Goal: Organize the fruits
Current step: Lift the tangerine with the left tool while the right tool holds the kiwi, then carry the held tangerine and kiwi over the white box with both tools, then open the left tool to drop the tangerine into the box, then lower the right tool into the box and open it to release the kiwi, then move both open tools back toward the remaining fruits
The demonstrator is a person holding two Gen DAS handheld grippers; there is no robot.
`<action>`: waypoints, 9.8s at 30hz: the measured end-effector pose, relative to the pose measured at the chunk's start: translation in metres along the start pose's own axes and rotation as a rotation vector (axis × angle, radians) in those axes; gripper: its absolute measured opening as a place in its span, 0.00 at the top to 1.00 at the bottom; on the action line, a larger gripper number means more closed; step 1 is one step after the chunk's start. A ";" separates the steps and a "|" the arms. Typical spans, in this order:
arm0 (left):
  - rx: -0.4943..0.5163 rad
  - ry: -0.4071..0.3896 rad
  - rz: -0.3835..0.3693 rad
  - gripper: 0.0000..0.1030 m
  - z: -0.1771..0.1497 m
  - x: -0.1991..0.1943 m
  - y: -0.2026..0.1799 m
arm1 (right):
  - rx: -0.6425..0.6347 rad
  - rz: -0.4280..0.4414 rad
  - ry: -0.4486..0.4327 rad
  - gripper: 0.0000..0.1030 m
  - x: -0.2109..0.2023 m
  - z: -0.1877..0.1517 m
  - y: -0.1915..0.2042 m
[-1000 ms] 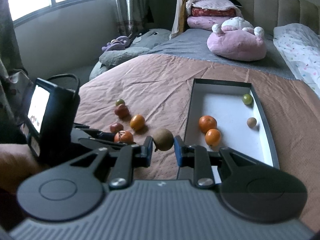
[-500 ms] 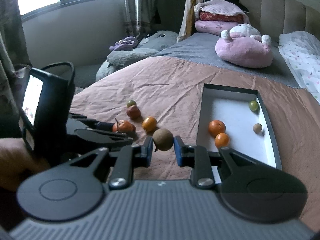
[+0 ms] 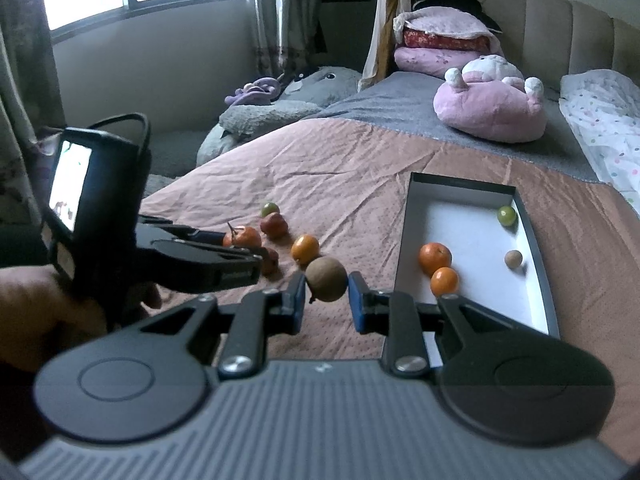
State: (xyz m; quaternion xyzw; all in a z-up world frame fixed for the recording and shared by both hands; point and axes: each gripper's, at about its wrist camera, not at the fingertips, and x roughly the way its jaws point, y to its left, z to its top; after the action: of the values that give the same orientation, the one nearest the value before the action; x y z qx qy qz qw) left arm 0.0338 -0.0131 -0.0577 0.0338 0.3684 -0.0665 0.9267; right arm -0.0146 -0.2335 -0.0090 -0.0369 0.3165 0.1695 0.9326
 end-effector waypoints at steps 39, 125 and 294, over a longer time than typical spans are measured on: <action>0.033 -0.032 -0.083 0.58 0.053 -0.011 -0.069 | 0.139 -0.053 -0.008 0.75 0.000 -0.023 -0.064; 0.207 -0.148 -0.206 0.57 0.107 -0.051 -0.141 | 0.223 -0.170 -0.109 0.75 -0.050 -0.009 -0.089; -0.118 -0.069 0.075 0.29 0.046 -0.039 0.117 | -0.036 0.080 0.122 0.58 0.176 0.010 0.058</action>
State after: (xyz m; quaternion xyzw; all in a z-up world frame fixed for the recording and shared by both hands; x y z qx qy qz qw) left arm 0.0543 0.1009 0.0035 -0.0094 0.3381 -0.0109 0.9410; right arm 0.1021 -0.1256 -0.1048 -0.0512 0.3708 0.2097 0.9033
